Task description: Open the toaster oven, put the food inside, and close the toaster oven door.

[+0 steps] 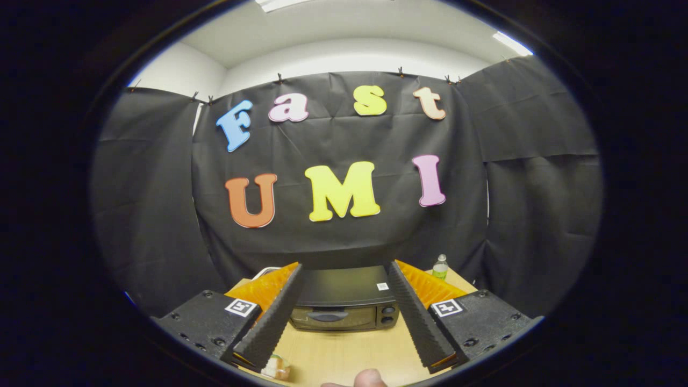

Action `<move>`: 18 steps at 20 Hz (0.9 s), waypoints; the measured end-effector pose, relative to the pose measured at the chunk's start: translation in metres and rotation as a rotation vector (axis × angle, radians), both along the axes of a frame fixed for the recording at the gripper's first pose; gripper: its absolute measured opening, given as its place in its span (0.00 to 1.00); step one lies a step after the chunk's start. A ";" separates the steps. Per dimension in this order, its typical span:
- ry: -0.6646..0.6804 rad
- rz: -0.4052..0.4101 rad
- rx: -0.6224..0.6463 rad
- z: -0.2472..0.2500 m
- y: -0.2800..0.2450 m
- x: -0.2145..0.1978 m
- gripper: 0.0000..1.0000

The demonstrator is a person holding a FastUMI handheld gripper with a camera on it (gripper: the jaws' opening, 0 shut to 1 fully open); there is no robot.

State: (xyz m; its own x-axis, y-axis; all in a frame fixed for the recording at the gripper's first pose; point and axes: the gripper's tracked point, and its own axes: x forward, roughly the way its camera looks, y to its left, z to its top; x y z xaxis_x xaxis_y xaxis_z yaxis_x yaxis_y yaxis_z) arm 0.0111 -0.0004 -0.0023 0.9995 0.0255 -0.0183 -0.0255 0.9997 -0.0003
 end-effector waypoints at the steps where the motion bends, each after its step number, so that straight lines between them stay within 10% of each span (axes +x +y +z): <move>1: 0.000 0.001 -0.003 0.001 0.001 0.001 1.00; 18: 0.070 0.004 -0.011 -0.034 -0.003 0.031 1.00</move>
State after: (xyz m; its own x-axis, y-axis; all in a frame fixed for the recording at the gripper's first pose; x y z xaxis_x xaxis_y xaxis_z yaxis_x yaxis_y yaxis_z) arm 0.0420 -0.0036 -0.0365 0.9957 0.0286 -0.0882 -0.0296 0.9995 -0.0098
